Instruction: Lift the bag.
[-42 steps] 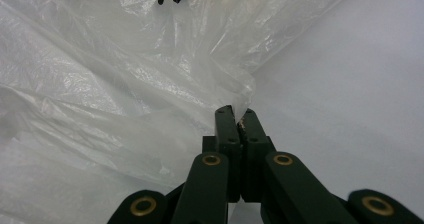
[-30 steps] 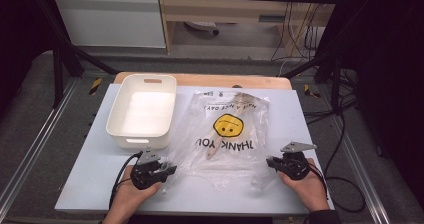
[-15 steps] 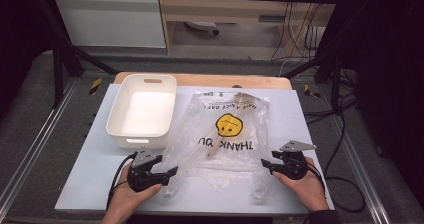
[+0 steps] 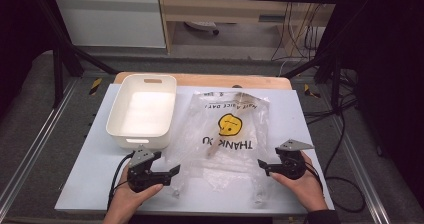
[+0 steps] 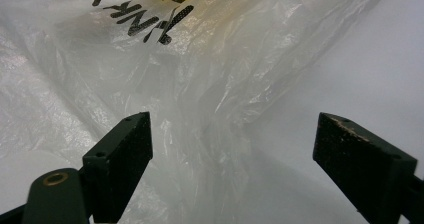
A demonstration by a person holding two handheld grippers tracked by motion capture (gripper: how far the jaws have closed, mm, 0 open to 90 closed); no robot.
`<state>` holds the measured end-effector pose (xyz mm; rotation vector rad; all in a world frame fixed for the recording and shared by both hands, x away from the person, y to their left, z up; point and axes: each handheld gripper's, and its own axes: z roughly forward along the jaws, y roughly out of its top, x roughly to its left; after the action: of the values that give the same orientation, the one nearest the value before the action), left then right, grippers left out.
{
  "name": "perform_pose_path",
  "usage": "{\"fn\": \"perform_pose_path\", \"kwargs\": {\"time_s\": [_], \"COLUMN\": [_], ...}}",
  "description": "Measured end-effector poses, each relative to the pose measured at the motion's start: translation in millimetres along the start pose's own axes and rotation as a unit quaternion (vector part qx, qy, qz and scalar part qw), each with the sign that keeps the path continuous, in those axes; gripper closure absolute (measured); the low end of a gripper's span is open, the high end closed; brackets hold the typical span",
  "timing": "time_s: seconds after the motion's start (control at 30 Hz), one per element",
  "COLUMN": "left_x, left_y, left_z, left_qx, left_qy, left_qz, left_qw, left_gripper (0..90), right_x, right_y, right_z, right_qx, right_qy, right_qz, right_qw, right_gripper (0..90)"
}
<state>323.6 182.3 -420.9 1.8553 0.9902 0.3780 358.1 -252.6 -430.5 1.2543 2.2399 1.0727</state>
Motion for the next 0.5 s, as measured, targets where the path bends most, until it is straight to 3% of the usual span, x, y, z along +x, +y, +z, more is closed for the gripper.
{"fn": "perform_pose_path", "kwargs": {"time_s": [0.33, 0.5], "left_x": [-15.7, -22.5], "left_y": [4.0, 1.1], "left_z": [9.0, 23.6], "left_qx": [-0.011, 0.011], "left_qy": [-0.021, -0.007], "left_qz": [0.002, 0.011], "left_qw": [0.9997, 0.9999], "left_gripper": [8.8, 8.5], "right_x": [0.6, 1.9], "right_y": [0.4, 1.1], "right_z": [1.0, 1.7], "right_qx": [0.002, 0.004], "right_qy": [0.0, 0.003], "right_qz": [0.005, 0.005], "right_qw": [1.0, 1.0], "right_gripper": [12.3, 11.3]}}
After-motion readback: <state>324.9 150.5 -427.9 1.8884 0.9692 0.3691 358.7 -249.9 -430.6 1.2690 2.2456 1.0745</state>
